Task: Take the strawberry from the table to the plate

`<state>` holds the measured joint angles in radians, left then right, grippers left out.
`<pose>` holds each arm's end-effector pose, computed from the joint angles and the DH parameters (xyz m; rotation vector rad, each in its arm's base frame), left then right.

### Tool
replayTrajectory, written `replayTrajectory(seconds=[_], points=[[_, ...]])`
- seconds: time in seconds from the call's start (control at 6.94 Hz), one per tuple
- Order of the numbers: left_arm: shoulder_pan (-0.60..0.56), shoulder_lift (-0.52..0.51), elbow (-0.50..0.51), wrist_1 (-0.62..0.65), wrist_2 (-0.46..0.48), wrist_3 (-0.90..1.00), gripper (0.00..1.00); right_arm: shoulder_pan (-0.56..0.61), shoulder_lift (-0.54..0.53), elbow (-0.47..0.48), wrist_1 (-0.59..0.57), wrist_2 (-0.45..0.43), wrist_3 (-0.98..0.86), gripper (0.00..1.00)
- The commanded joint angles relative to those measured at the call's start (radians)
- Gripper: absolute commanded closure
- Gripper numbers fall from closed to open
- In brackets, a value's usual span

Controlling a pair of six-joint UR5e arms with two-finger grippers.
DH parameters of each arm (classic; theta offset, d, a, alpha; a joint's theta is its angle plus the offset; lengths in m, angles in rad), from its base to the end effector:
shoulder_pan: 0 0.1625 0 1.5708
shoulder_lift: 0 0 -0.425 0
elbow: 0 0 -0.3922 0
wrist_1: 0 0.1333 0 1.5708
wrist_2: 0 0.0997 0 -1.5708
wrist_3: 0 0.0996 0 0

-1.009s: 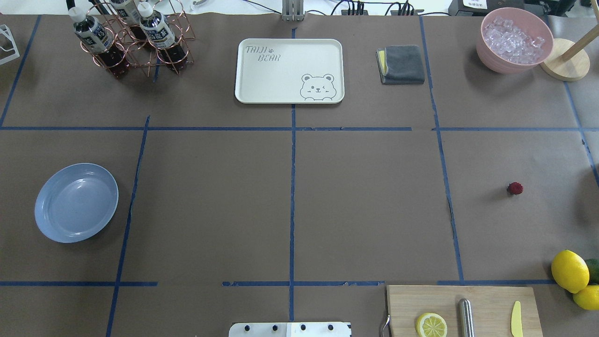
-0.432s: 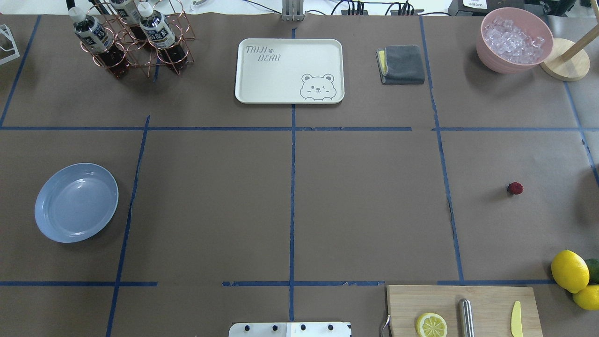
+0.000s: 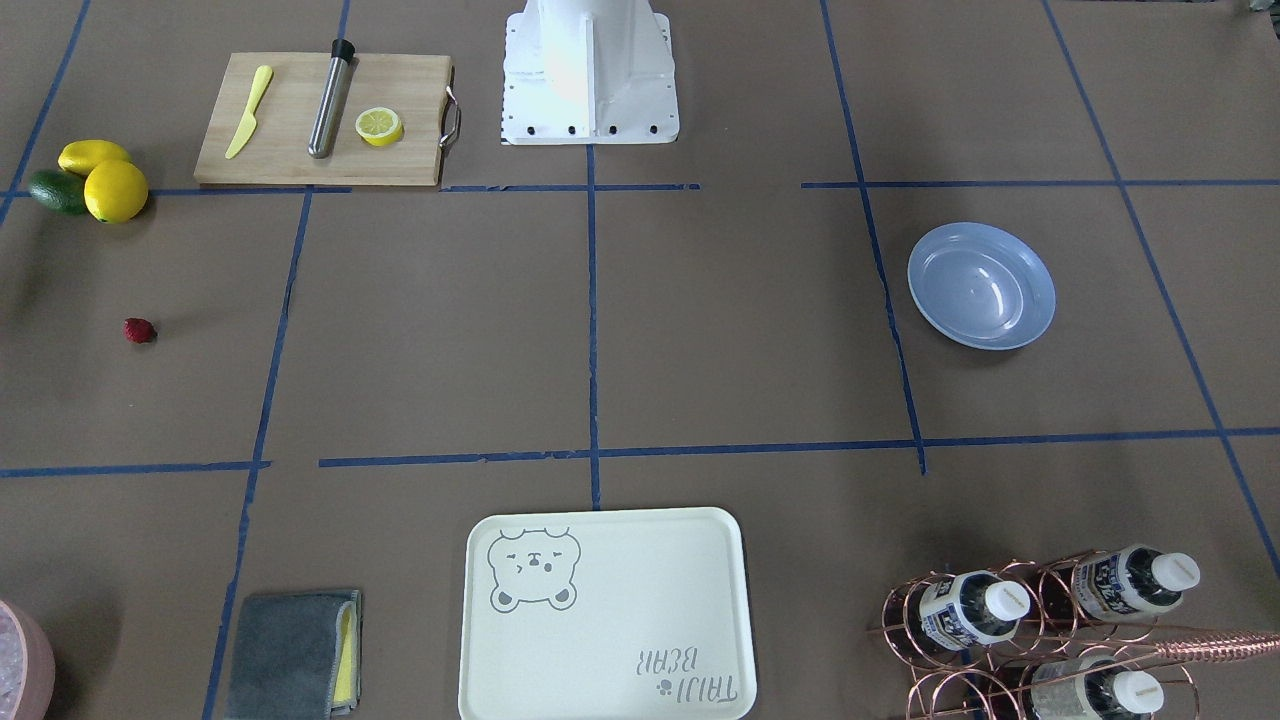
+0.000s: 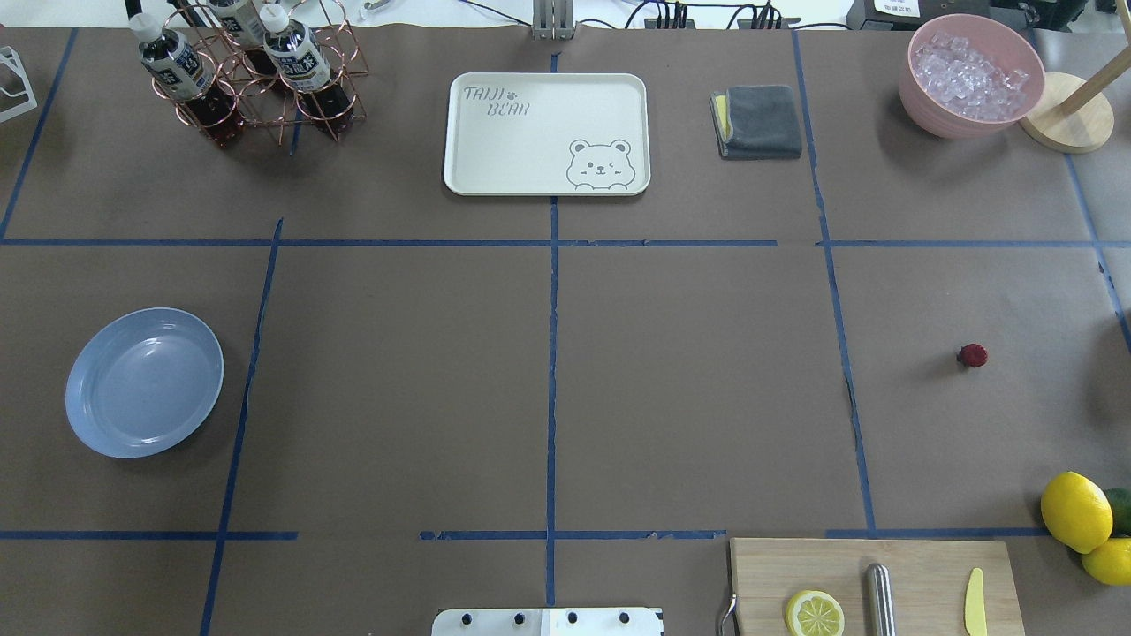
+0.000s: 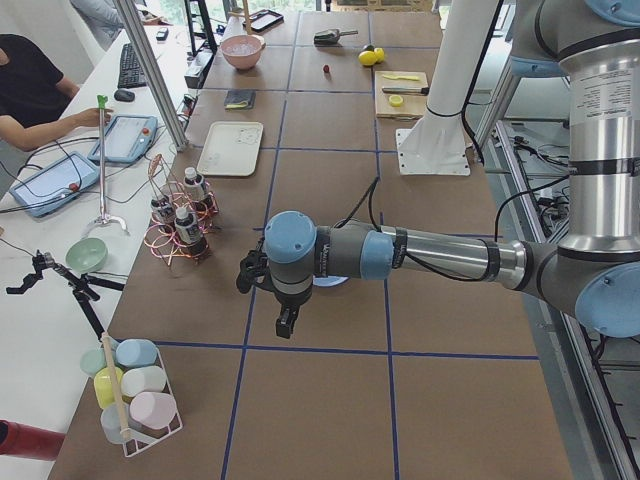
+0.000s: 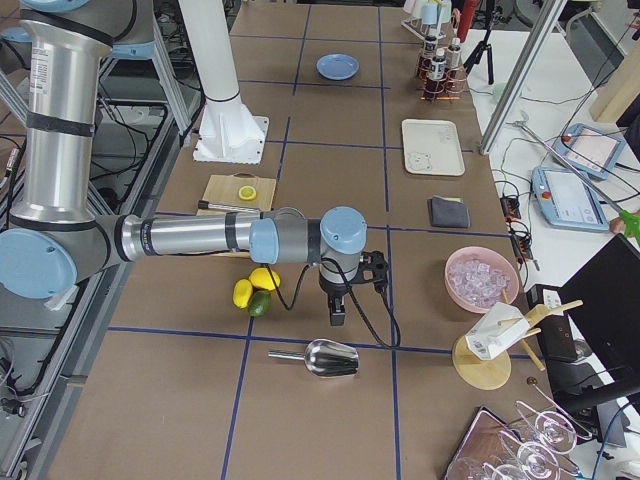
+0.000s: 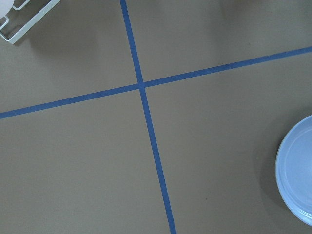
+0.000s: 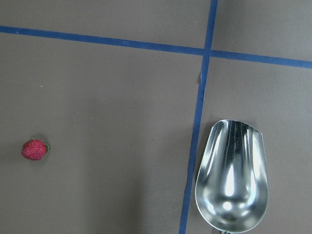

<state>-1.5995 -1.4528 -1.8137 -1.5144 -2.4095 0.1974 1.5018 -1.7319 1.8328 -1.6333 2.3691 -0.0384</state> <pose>-0.0719 -0.4413 0.5953 0.1589 0.8270 0.1874 0.0326 -0.4276 0.6081 0.0241 -0.7991 -0.1169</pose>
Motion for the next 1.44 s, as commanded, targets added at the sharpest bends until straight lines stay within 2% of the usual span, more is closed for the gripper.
replayTrajectory(seconds=[0.0, 0.29, 0.43, 0.58, 0.72, 0.86, 1.01, 1.15, 1.3], points=[[0.003, 0.005, -0.007, -0.021, -0.005, -0.004, 0.0, 0.0, 0.0, 0.0, 0.0, 0.008, 0.0, 0.0], [0.079, 0.006, 0.022, -0.169, -0.042, -0.007, 0.0, 0.0, -0.015, 0.009, 0.048, 0.034, -0.003, 0.0], [0.19, 0.005, 0.031, -0.191, -0.093, -0.079, 0.0, -0.002, -0.024, 0.006, 0.082, 0.036, -0.005, 0.0], [0.269, 0.005, 0.053, -0.284, -0.094, -0.149, 0.0, -0.005, -0.025, 0.009, 0.082, 0.053, -0.003, 0.0], [0.304, -0.001, 0.109, -0.408, -0.094, -0.296, 0.0, -0.011, -0.025, 0.008, 0.084, 0.099, -0.003, 0.0], [0.393, -0.006, 0.143, -0.522, -0.091, -0.47, 0.0, -0.032, -0.023, 0.008, 0.122, 0.102, 0.006, 0.0], [0.479, -0.014, 0.146, -0.599, -0.015, -0.598, 0.0, -0.037, -0.025, 0.006, 0.156, 0.099, -0.004, 0.0], [0.522, -0.014, 0.158, -0.665, 0.075, -0.645, 0.0, -0.037, -0.025, 0.006, 0.183, 0.099, 0.0, 0.0], [0.564, -0.017, 0.2, -0.7, 0.079, -0.648, 0.0, -0.037, -0.026, 0.006, 0.182, 0.101, 0.003, 0.0]])
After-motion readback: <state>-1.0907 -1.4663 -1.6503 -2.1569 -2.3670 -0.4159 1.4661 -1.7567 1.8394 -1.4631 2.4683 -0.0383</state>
